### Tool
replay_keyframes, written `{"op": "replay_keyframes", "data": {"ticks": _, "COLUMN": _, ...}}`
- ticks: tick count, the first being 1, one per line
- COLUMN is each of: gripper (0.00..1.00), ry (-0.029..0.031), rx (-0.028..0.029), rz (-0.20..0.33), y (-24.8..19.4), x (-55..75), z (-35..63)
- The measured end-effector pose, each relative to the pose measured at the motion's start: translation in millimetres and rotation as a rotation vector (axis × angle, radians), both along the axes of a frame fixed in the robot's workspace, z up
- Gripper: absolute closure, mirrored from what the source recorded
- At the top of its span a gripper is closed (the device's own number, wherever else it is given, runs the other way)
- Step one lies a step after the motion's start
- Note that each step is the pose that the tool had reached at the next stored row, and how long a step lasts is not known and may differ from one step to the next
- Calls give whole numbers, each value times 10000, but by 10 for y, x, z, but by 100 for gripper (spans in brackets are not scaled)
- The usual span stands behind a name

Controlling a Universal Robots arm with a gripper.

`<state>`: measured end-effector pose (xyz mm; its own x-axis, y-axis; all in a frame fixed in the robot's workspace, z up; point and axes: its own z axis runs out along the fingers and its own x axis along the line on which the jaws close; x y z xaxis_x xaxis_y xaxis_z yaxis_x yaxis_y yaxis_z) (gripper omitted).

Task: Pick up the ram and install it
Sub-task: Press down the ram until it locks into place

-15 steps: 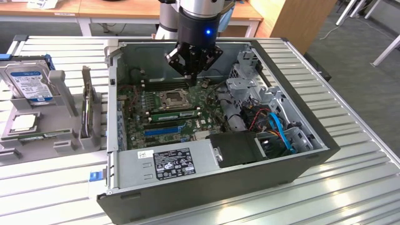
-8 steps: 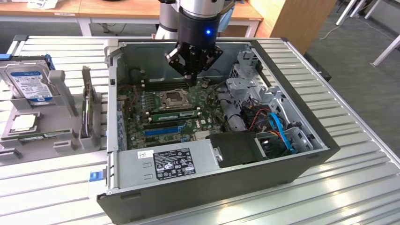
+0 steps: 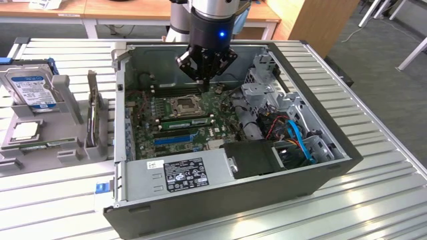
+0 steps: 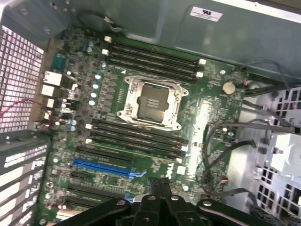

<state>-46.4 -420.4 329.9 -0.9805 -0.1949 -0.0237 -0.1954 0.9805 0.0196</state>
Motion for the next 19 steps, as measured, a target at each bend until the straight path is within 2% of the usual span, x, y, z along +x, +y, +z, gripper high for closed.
{"op": "replay_keyframes", "data": {"ticks": 2, "gripper": 90, "ry": 238, "rx": -2, "rz": -51, "y": 0, "x": 1, "z": 1}}
{"op": "replay_keyframes", "data": {"ticks": 3, "gripper": 90, "ry": 335, "rx": -1, "rz": -85, "y": -1, "x": 1, "z": 1}}
{"op": "replay_keyframes", "data": {"ticks": 4, "gripper": 90, "ry": 406, "rx": -1, "rz": -116, "y": -1, "x": 1, "z": 1}}
{"op": "replay_keyframes", "data": {"ticks": 5, "gripper": 90, "ry": 437, "rx": -3, "rz": -119, "y": -1, "x": 0, "z": 2}}
{"op": "replay_keyframes", "data": {"ticks": 10, "gripper": 90, "ry": 438, "rx": 1, "rz": -211, "y": -1, "x": 0, "z": 0}}
{"op": "replay_keyframes", "data": {"ticks": 19, "gripper": 90, "ry": 436, "rx": 35, "rz": -1760, "y": -1, "x": 1, "z": -4}}
